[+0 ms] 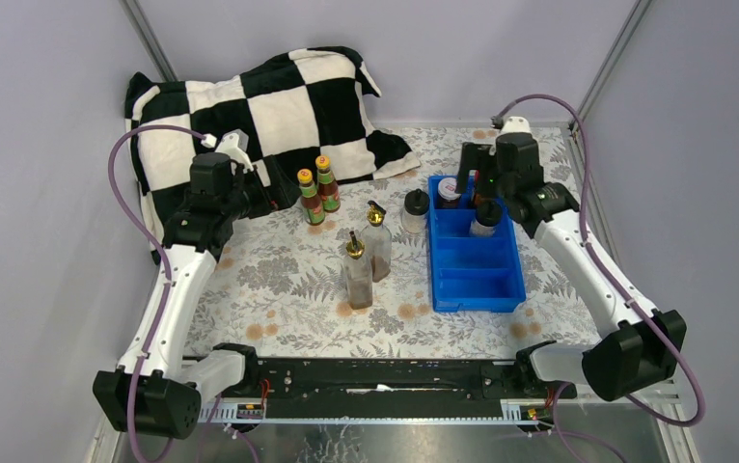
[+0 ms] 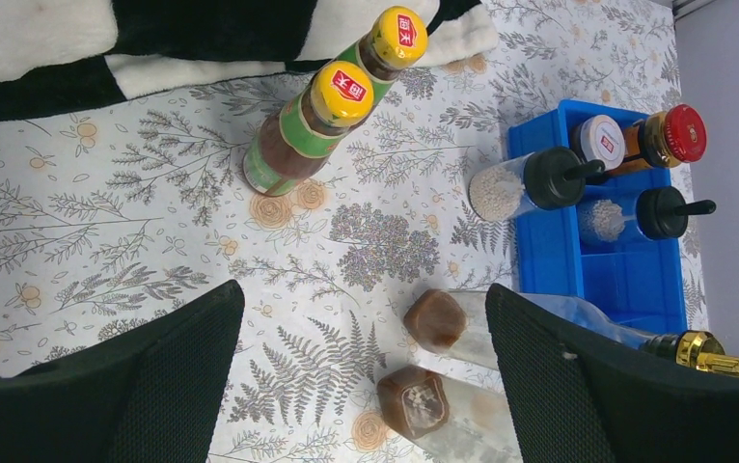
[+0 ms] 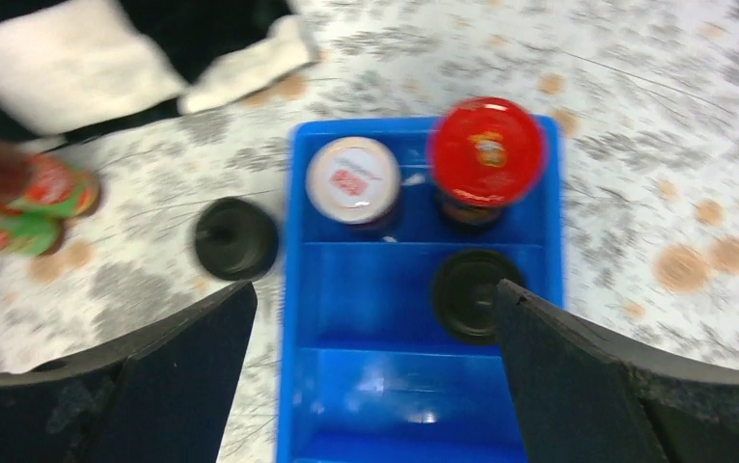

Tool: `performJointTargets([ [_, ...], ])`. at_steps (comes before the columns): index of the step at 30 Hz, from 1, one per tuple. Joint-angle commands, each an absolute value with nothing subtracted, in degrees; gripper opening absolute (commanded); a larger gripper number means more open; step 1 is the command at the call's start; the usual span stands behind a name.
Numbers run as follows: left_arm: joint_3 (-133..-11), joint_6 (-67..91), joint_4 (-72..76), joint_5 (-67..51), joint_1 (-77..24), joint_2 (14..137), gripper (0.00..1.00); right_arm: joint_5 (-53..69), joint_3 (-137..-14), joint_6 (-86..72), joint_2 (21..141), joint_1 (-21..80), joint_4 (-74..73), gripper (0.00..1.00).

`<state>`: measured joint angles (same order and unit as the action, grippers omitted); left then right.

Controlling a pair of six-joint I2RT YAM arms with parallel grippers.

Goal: Organize the condiment bottles
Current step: Place the bottle in the storage box, then pick up the bottle from the center of the board.

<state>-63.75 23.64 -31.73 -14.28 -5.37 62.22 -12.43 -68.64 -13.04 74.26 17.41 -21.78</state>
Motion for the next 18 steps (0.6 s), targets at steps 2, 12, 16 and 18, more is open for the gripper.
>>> performJointTargets([
  [2,-63.04,24.41,-30.21,-13.15,-5.97,60.59,0.99,1.76,-74.77,-9.91,77.17,22.55,-25.37,1.00],
  [12,-62.82,24.61,-30.50,-12.92,-6.15,59.63,0.99,5.35,-79.61,-4.13,91.23,24.74,-25.71,1.00],
  [16,-62.93,24.61,-30.51,-12.92,-6.15,59.83,0.99,5.25,-81.99,-3.30,94.73,24.77,-25.98,1.00],
  [18,-62.93,24.61,-30.54,-12.96,-6.15,59.94,0.99,5.80,-83.06,-3.33,96.08,24.77,-25.60,1.00],
])
